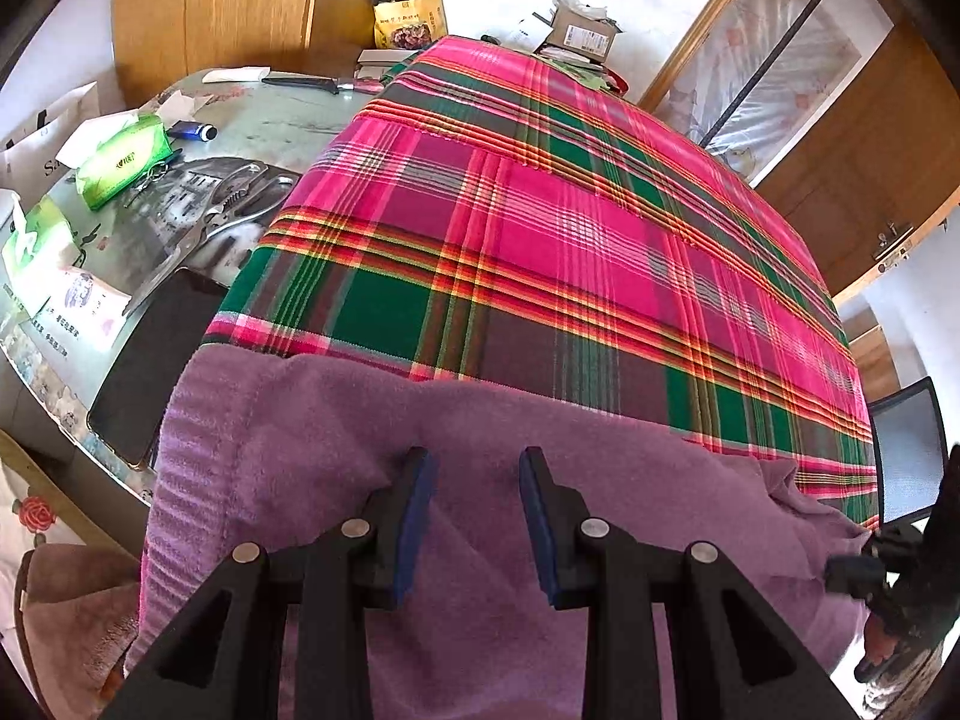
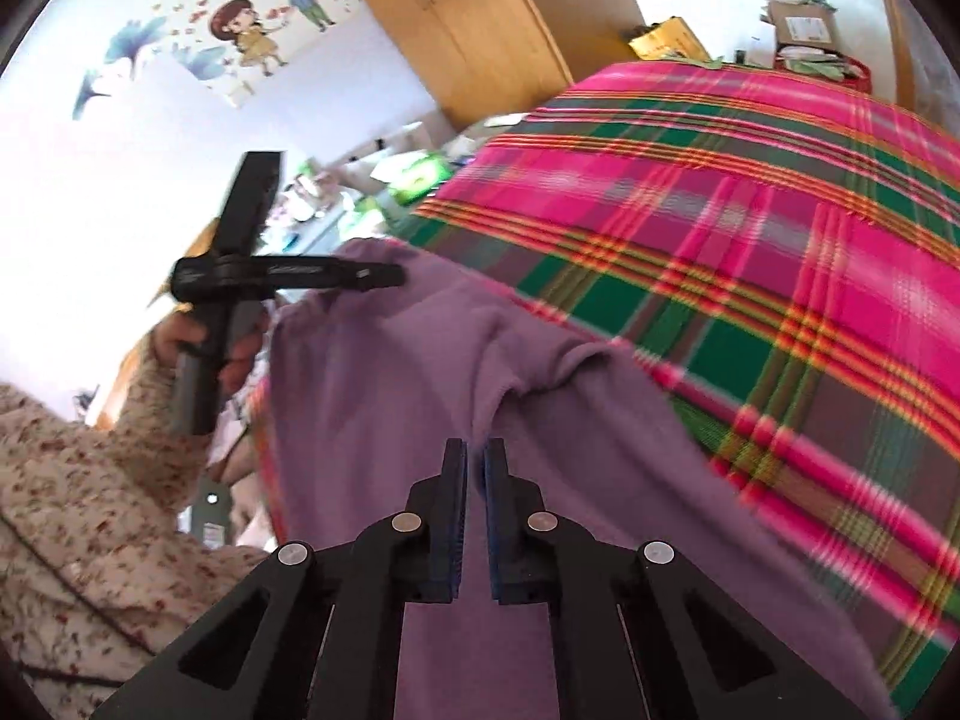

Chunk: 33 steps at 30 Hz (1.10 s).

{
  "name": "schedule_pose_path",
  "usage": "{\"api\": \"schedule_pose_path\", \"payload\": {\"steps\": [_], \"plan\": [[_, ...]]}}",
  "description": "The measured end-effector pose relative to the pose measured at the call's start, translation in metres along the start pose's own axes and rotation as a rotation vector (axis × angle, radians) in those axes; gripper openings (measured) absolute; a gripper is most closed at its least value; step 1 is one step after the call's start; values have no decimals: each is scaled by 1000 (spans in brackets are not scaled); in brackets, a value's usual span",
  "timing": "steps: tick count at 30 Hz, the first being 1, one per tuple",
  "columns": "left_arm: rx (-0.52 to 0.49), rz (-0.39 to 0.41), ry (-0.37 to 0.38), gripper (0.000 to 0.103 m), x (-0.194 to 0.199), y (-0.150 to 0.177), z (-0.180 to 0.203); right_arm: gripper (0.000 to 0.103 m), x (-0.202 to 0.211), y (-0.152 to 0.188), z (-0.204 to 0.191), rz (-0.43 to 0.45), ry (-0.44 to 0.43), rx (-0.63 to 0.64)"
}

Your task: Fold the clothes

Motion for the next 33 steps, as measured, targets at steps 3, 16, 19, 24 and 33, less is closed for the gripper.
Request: {"api": "schedule_pose_path", "payload": {"steps": [3,16,19,24,33], "plan": [[-1,3,-2,31,0,0,0,6,-8,7,-13,-21,-43,26],[-13,13,3,31,0,1,0,25,-5,-25,39,-30,110,-156],[-13,15,14,31,0,1,-1,27,-15,-26,54,-51,60,-229],[-16,16,24,31,0,1,-2,27,-25,-25,54,-70,-106,-252],[-22,31,50,31,0,1,-4,29,-44,-36,45,-100,-141,-253]]}}
Point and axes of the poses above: each gripper's, at about its wrist camera, not at the fingertips, and x roughly against the way its jaws point, z to its right, y to its underside, the point moved 5 cm from there along -x, roughly the way its jaws point, and after that the axes turned 12 degrees about -z, right-handed, at the moved point
